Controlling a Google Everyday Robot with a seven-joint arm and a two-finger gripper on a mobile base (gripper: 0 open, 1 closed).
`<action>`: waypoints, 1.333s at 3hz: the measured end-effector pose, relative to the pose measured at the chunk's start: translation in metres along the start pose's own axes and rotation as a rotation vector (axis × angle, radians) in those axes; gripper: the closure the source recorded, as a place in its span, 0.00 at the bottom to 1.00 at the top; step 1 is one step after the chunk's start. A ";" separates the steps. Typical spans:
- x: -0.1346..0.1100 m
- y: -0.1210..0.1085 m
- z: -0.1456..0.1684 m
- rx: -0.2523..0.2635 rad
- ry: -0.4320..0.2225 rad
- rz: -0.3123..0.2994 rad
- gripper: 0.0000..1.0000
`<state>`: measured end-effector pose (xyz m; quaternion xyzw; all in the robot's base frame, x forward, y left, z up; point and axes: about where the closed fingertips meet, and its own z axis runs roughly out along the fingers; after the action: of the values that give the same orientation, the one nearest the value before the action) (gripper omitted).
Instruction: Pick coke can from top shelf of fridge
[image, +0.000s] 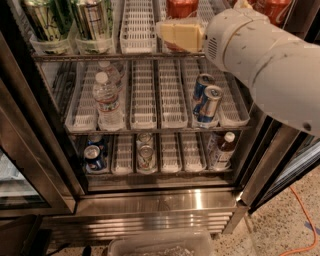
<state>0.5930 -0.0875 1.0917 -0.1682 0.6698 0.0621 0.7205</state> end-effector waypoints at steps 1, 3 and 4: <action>0.000 0.022 0.008 -0.029 -0.019 0.029 0.00; 0.004 0.037 0.012 -0.032 -0.052 0.030 0.06; 0.005 0.028 0.010 0.000 -0.070 0.019 0.06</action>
Offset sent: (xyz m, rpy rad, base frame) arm -0.0025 0.0437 -0.0215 0.0555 -0.0232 0.0631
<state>0.5945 -0.0590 1.0830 -0.1596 0.6458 0.0747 0.7429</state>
